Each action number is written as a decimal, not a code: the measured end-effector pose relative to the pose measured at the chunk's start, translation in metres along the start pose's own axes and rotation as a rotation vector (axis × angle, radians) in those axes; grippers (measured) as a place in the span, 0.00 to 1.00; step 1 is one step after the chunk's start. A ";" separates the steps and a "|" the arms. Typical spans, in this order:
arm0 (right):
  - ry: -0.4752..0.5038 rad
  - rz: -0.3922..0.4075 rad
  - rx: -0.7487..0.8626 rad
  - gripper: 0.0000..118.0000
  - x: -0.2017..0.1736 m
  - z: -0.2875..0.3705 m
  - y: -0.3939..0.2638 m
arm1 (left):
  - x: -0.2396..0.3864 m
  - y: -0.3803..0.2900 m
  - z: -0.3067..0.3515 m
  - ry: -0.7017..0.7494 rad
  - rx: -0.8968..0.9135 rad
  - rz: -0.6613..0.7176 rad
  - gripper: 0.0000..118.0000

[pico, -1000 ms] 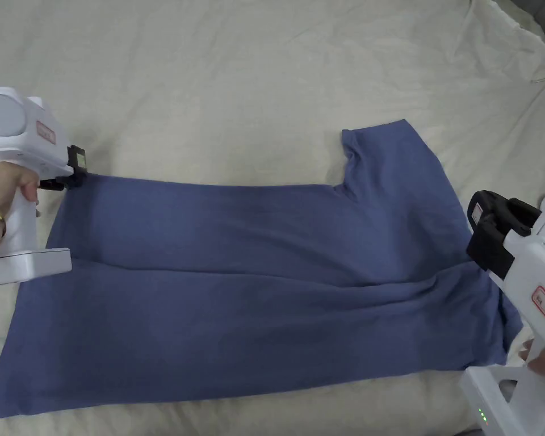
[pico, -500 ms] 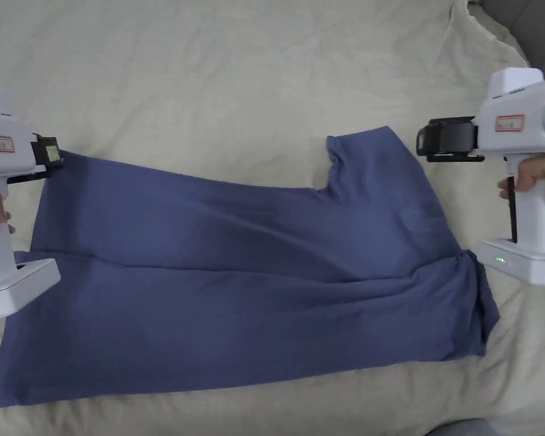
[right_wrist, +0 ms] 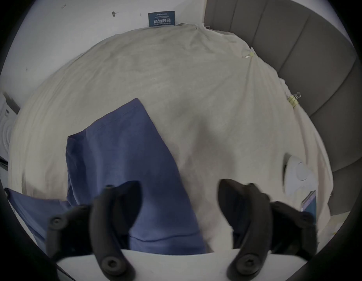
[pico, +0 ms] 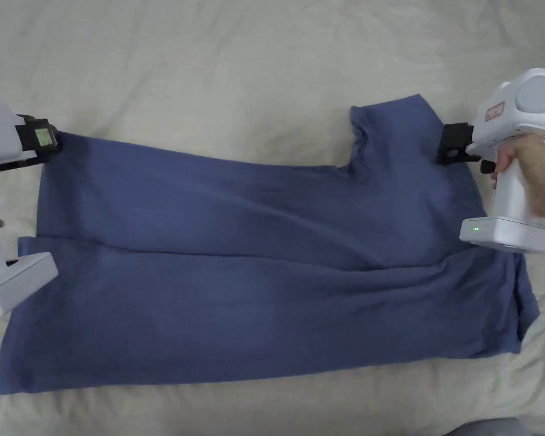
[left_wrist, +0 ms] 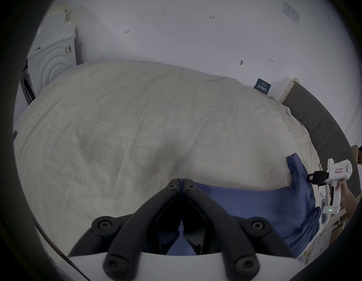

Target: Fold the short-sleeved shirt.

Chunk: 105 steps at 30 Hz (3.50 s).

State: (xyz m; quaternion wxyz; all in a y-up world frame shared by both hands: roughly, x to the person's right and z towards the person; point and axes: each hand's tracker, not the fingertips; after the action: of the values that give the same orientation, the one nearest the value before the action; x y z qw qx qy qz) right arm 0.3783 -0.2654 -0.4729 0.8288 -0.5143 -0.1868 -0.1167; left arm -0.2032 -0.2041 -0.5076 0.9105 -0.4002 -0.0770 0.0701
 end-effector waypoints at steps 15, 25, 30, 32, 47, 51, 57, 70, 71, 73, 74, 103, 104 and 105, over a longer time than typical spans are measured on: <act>0.121 0.071 0.123 0.01 0.005 0.083 -0.003 | -0.003 0.003 0.014 -0.001 -0.011 0.029 0.00; 0.177 0.107 0.272 0.01 0.042 0.187 -0.058 | -0.023 -0.025 0.090 -0.032 0.047 0.048 0.00; 0.197 0.095 0.289 0.01 0.063 0.208 -0.105 | -0.036 -0.061 0.121 -0.047 0.047 0.039 0.00; 0.199 0.090 0.282 0.01 0.069 0.210 -0.125 | -0.039 -0.078 0.129 -0.044 0.032 0.018 0.00; 0.121 0.003 0.071 0.01 0.085 0.136 -0.241 | -0.055 -0.195 0.099 0.071 -0.199 0.037 0.00; 0.125 -0.028 0.067 0.01 0.091 0.133 -0.245 | -0.056 -0.185 0.105 0.076 -0.188 0.072 0.11; 0.017 0.100 0.201 0.79 0.092 0.183 -0.226 | -0.059 -0.147 0.141 0.218 -0.025 0.052 0.85; 0.089 0.169 0.911 0.93 0.034 0.303 -0.229 | 0.022 -0.114 0.224 0.149 0.601 -0.147 0.91; 0.090 0.167 0.924 0.92 0.030 0.305 -0.233 | 0.025 -0.115 0.225 0.140 0.606 -0.158 0.89; 0.117 0.132 0.950 0.91 0.024 0.306 -0.243 | 0.031 -0.121 0.227 0.112 0.612 -0.199 0.70; 0.136 0.117 0.951 0.89 0.022 0.306 -0.246 | 0.032 -0.123 0.226 0.109 0.608 -0.207 0.60; 0.193 0.113 0.908 0.00 0.004 0.294 -0.252 | -0.099 -0.092 0.168 -0.316 0.147 0.295 1.00; 0.190 0.114 0.907 0.00 0.003 0.293 -0.252 | -0.109 -0.094 0.161 -0.297 0.083 0.298 1.00; 0.186 0.118 0.901 0.00 0.002 0.294 -0.252 | -0.120 -0.098 0.153 -0.312 0.036 0.313 1.00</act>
State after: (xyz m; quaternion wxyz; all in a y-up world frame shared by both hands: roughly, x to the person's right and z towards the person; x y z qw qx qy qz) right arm 0.2267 -0.1135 -0.1501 0.9882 -0.1002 -0.1141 -0.0223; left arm -0.3444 -0.1821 -0.3431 0.8726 -0.3752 -0.1525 0.2729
